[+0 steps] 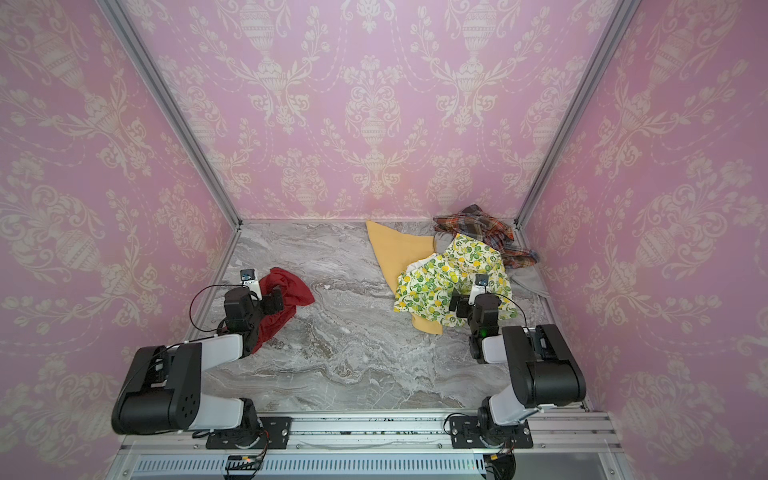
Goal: Pick out a specific cloth from the pile
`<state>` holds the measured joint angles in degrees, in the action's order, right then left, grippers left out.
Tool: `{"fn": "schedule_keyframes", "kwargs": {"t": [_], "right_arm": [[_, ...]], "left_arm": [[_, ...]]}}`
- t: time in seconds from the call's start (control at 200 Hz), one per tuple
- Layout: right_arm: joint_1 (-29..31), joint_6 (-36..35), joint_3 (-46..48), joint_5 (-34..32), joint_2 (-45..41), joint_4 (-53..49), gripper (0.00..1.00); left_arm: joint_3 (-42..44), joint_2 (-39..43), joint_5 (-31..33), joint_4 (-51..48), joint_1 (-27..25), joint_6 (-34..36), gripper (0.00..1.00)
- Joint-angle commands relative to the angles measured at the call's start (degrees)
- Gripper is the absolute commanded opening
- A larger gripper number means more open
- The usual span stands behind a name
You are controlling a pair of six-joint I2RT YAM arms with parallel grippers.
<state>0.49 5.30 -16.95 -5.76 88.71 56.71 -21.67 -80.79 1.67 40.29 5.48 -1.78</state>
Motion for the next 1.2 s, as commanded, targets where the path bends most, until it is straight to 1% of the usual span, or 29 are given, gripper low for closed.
{"fn": "schedule_keyframes", "kwargs": {"t": [0.0,0.05,0.14,0.18,0.21,0.255,0.285,0.32,0.36,0.44,0.495,0.701,0.806,1.196], "right_arm": [[-0.15,-0.73,0.16,0.47,-0.28,4.75,1.00],[-0.13,-0.72,0.39,0.54,0.22,6.30,1.00],[-0.14,-0.82,0.81,0.57,0.21,6.95,1.00],[-0.14,-0.82,0.95,0.40,0.12,7.04,1.00],[-0.14,-0.74,0.84,0.38,0.15,6.88,1.00],[-0.21,-0.90,0.55,0.88,0.13,6.36,1.00],[-0.04,-0.99,0.02,1.04,0.02,5.15,1.00],[-0.03,-1.00,-1.10,1.08,-0.01,2.98,1.00],[-0.01,-1.18,-2.92,1.10,-0.18,-0.72,1.00],[0.30,-1.52,-3.15,1.10,-0.07,-0.77,1.00],[0.32,-1.61,-3.17,1.01,-0.03,-0.72,1.00],[0.51,-1.74,-2.82,0.93,-0.15,-0.28,1.00],[0.57,-2.64,-3.49,3.30,-0.18,-1.53,1.00],[0.56,-2.80,-3.60,3.79,-0.08,-1.70,1.00]], "left_arm": [[1.81,-1.38,-0.99,6.42,0.46,-2.24,0.99],[3.15,-3.25,-0.58,10.39,0.41,-4.17,0.99],[7.09,-12.11,-0.06,26.97,-0.11,-3.33,0.99],[7.32,-14.98,-0.79,32.16,-0.11,-3.02,0.99],[6.67,-14.00,-0.18,29.65,-0.47,-2.97,0.99],[4.40,-12.13,6.09,22.11,-2.26,-2.62,0.99],[2.90,-11.93,9.38,18.94,-3.37,-2.30,0.99],[1.87,-12.55,11.15,18.11,-4.51,-1.04,0.99],[2.06,-13.40,12.58,20.05,-5.53,0.13,0.99],[1.79,-12.95,12.43,18.88,-5.56,-0.06,0.99],[2.11,-13.40,12.48,20.22,-5.52,0.12,0.99],[2.33,-13.15,12.39,20.42,-5.56,0.11,0.99],[2.25,-13.14,12.30,20.35,-5.56,0.11,0.99],[2.26,-13.16,12.30,20.34,-5.56,0.11,0.99]]}}
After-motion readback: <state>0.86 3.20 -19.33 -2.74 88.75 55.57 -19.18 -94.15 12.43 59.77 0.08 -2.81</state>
